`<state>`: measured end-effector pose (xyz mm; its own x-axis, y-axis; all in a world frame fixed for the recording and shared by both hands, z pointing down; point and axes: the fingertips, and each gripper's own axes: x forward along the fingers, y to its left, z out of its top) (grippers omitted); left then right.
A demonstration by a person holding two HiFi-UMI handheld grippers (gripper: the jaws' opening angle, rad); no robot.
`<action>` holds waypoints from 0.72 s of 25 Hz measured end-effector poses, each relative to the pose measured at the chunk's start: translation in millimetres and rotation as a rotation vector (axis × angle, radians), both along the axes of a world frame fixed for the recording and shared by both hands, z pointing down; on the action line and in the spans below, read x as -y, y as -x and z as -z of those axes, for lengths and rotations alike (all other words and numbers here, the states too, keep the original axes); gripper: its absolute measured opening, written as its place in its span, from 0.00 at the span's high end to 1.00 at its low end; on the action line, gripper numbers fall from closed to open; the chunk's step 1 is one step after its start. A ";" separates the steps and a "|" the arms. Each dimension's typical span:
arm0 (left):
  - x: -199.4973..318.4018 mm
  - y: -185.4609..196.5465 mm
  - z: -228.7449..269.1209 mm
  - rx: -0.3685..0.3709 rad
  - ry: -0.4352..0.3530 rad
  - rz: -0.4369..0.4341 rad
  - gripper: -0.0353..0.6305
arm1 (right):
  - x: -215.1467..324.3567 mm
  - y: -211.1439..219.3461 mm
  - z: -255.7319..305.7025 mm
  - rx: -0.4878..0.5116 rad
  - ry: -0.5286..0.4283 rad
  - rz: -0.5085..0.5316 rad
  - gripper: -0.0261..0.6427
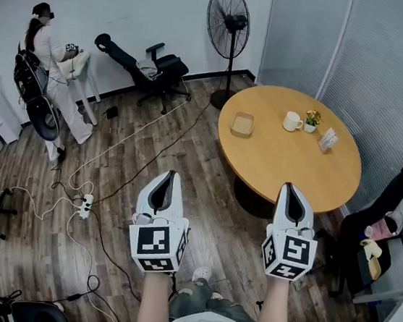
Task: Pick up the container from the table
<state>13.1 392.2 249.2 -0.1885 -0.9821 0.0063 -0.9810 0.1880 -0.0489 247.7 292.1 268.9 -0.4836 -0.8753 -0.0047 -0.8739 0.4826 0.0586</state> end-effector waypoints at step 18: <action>48.9 28.4 -6.8 -0.005 0.012 -0.021 0.95 | 43.2 23.3 -4.6 0.051 0.016 -0.024 0.93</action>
